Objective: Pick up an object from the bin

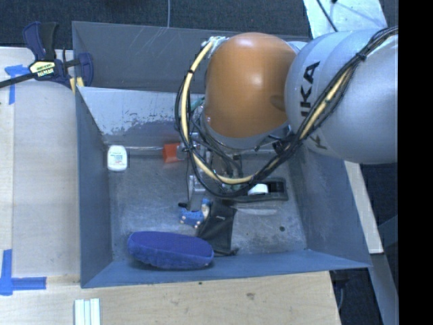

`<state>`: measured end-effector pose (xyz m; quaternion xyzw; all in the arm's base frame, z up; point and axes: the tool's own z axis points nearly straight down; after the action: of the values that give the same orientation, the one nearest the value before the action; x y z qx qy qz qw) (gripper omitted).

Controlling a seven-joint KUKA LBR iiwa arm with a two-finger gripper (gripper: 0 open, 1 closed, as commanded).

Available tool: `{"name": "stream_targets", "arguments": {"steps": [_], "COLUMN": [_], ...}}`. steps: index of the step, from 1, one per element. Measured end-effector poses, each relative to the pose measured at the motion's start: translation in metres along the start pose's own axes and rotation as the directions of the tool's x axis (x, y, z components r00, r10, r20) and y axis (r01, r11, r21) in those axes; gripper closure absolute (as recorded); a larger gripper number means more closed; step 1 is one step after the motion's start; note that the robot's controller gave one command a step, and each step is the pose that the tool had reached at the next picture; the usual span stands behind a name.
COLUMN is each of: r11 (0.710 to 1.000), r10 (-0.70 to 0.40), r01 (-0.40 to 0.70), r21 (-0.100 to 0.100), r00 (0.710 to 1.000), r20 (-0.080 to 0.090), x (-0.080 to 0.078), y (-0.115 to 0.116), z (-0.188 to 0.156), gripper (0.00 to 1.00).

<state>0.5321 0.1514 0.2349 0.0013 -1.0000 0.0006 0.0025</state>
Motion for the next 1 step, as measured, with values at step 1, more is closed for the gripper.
{"name": "stream_targets", "arguments": {"steps": [1], "r11": [0.903], "r10": [-0.430], "r01": [0.430], "r21": [-0.002], "r00": [0.903], "r20": [-0.002], "x": [-0.0455], "y": [-0.0609], "z": [0.1652], "gripper": [0.00]}}
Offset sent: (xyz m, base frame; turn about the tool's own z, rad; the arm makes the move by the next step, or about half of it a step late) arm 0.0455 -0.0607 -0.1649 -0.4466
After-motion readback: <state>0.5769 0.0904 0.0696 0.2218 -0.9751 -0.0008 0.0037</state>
